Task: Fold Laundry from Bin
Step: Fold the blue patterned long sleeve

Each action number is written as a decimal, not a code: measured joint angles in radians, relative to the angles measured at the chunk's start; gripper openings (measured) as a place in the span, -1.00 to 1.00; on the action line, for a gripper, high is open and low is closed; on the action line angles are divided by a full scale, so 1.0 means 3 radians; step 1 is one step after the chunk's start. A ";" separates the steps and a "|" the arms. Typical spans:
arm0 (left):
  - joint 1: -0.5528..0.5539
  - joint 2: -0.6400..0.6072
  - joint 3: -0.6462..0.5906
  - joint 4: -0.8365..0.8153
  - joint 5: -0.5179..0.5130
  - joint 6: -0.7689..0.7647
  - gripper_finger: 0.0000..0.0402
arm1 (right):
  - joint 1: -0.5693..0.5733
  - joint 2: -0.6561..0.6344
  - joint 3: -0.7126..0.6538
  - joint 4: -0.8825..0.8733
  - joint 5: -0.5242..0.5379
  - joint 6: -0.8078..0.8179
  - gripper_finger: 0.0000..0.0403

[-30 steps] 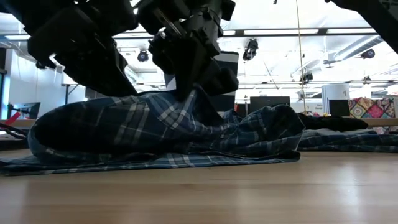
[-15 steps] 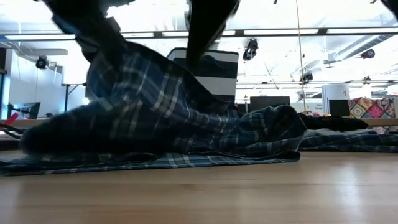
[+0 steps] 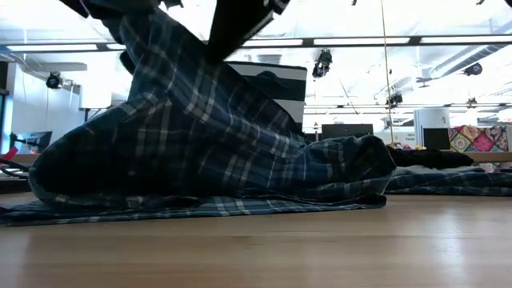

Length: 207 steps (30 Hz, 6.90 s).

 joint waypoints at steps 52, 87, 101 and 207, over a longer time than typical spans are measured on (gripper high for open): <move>-0.0798 0.0033 0.0127 -0.1561 -0.0475 -0.0508 0.08 | -0.0203 0.0416 0.0470 -0.0913 -0.2345 0.0980 -0.17; -0.1176 0.0951 -0.0231 -0.0688 -0.2120 -0.1729 0.08 | -0.0230 0.0819 0.0695 0.0426 -0.1560 0.1495 -0.07; -0.1477 0.0928 -0.0228 -0.1162 -0.2010 -0.2013 0.08 | 0.0016 0.0711 0.0694 -0.0337 -0.1989 0.2693 -0.91; -0.1979 -0.0567 -0.0387 -0.0236 -0.2311 -0.1669 0.08 | -0.0057 0.1008 0.0849 0.0603 -0.1575 0.1838 -0.34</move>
